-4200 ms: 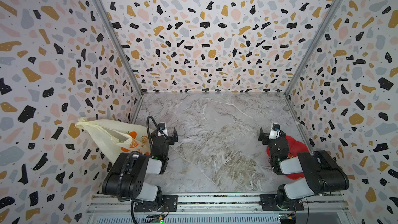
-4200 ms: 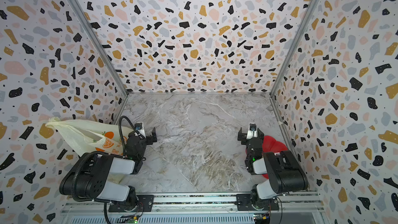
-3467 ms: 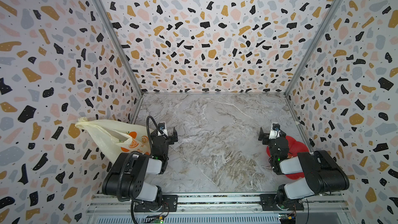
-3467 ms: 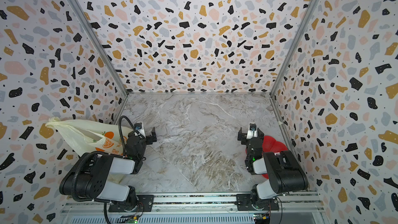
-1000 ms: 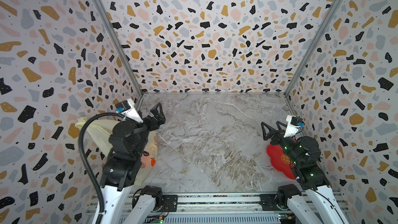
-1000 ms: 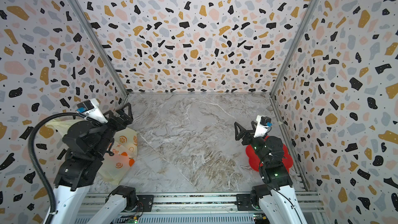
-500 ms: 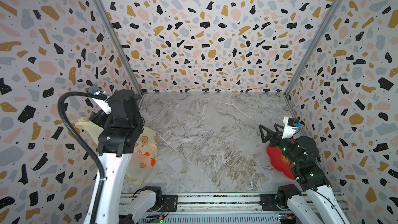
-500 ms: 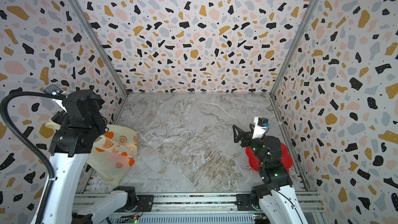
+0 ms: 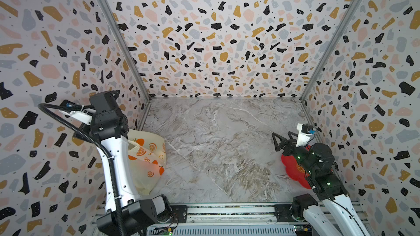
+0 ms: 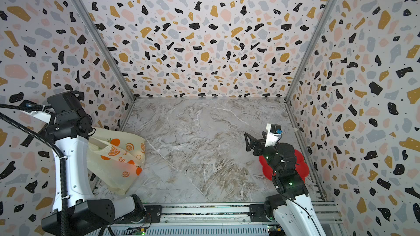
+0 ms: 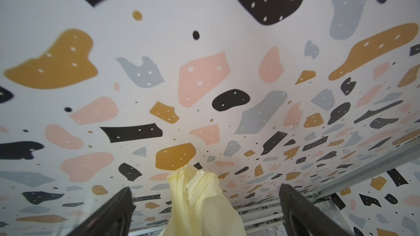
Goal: Take fruits out of the plastic bag
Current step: Pick up the plastic bag from the middle-left of the table, then place the plastic bag at the center of the table.
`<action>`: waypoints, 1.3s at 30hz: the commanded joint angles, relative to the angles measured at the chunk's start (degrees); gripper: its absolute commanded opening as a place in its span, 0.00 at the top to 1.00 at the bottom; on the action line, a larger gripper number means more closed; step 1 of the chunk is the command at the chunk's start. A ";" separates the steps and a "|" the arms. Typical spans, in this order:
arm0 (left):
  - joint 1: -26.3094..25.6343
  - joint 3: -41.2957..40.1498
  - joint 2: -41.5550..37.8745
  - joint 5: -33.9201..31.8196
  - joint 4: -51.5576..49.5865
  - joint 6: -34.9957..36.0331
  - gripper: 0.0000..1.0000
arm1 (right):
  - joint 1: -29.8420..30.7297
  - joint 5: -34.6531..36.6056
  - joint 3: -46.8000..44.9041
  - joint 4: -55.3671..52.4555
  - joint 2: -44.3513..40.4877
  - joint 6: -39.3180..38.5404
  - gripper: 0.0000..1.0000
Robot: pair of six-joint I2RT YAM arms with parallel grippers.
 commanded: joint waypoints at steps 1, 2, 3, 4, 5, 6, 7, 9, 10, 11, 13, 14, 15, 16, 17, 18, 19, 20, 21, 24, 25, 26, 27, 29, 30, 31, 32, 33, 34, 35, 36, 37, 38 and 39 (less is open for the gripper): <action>1.20 -2.77 1.01 5.96 3.34 -1.57 0.00 | 0.26 -0.03 0.49 -0.93 -0.12 -0.35 0.00; 1.36 -3.47 1.39 6.41 3.98 -1.34 0.03 | 0.22 0.00 0.49 -1.16 -0.18 -0.31 0.00; 1.65 -3.94 1.72 6.96 4.34 -1.33 0.07 | 0.23 0.11 0.49 -1.25 -0.18 -0.29 0.00; 1.95 -4.62 1.81 8.31 5.07 -1.19 0.12 | 0.22 0.10 0.49 -1.41 -0.16 -0.27 0.00; 1.99 -5.25 1.83 9.40 5.99 -1.06 0.15 | 0.22 0.19 0.42 -1.47 -0.26 -0.26 0.00; 1.99 -5.96 1.73 10.50 6.78 -0.97 0.21 | 0.22 0.31 0.32 -1.60 -0.21 -0.33 0.00; 2.00 -6.42 1.57 11.10 7.20 -1.03 0.30 | 0.22 0.51 0.32 -1.77 -0.20 -0.29 0.00; 2.01 -7.23 1.11 12.02 8.05 -0.61 0.48 | 0.24 0.78 0.22 -1.94 -0.14 -0.29 0.00; 1.98 -7.64 0.67 12.62 8.69 -0.41 0.55 | 0.22 0.96 0.23 -2.12 -0.12 -0.21 0.00; 1.95 -7.93 0.24 13.24 9.04 -0.32 0.61 | 0.22 1.16 0.27 -2.21 -0.02 -0.20 0.00; 1.93 -8.28 -0.96 15.29 9.92 0.07 0.75 | 0.22 1.17 0.32 -2.27 -0.03 -0.16 0.00; 1.99 -8.41 -1.42 16.96 10.58 0.21 0.81 | 0.22 1.25 0.32 -2.29 -0.01 -0.09 0.00; 1.96 -8.50 -1.96 19.11 11.27 0.26 0.89 | 0.25 1.26 0.36 -2.25 -0.03 -0.08 0.00; 1.93 -8.33 -2.31 21.78 11.95 0.25 0.96 | 0.22 1.34 0.40 -2.37 -0.03 0.05 0.00; 1.78 -8.33 -2.53 24.03 12.58 0.40 1.00 | 0.22 1.37 0.49 -2.35 0.00 0.17 0.00; 1.31 -8.10 -2.69 25.96 13.01 0.42 1.00 | 0.26 1.46 0.50 -2.43 0.06 0.20 0.00; 0.61 -7.54 -2.73 27.31 13.02 0.59 1.00 | 0.22 1.52 0.66 -2.55 0.08 0.39 0.00; -0.45 -6.97 -2.73 28.26 13.31 1.06 1.00 | 0.22 1.61 0.79 -2.62 0.05 0.47 0.00; -1.82 -6.15 -2.57 29.33 13.59 1.69 1.00 | 0.22 1.70 0.91 -2.95 -0.03 0.60 0.00; -5.60 -4.46 -2.31 36.17 16.41 3.85 1.00 | 0.22 2.03 1.28 -3.69 -0.50 0.89 0.00; -7.17 -3.55 -2.13 37.24 16.65 3.92 1.00 | 0.21 2.13 1.28 -3.92 -0.76 1.03 0.00; -8.70 -2.72 -2.03 37.94 17.02 3.89 1.00 | 0.22 2.31 1.28 -4.06 -1.07 1.20 0.00; -10.27 -2.00 -2.08 38.38 17.58 3.87 1.00 | 0.22 2.51 1.28 -4.32 -1.37 1.35 0.00; -13.27 -0.62 -2.03 38.92 18.91 3.69 1.00 | 0.16 2.66 1.65 -4.96 -1.69 1.53 0.00; -14.63 -0.04 -2.03 39.99 20.20 3.70 1.00 | 0.13 2.69 1.89 -5.37 -1.74 1.58 0.00; -15.84 0.67 -1.90 40.95 20.96 3.61 1.00 | 0.11 2.76 2.21 -5.75 -1.81 1.53 0.00; -17.15 2.03 -1.41 41.68 21.24 3.81 1.00 | 0.14 2.89 2.49 -6.19 -1.92 1.51 0.00; -18.36 3.35 -0.95 41.88 21.14 3.91 1.00 | 0.11 3.12 2.72 -6.69 -2.05 1.56 0.00; -19.94 4.63 -0.43 42.05 21.41 4.02 1.00 | 0.12 3.33 2.86 -7.04 -2.36 1.57 0.00; -21.53 5.62 0.09 42.48 22.06 4.12 1.00 | 0.11 3.36 2.87 -7.26 -2.69 1.58 0.00; -22.83 6.26 0.51 42.96 22.93 4.09 1.00 | 0.13 3.60 2.70 -7.38 -3.08 1.69 0.00; -24.76 6.89 1.20 43.47 24.21 3.92 1.00 | 0.09 3.71 2.57 -7.39 -3.44 1.91 0.01; -26.10 7.26 1.74 43.50 25.27 3.67 1.00 | 0.17 3.73 2.38 -7.47 -3.66 2.06 0.01; -28.21 7.42 2.21 42.49 26.37 3.25 1.00 | 0.12 3.73 2.32 -7.43 -3.85 2.27 0.01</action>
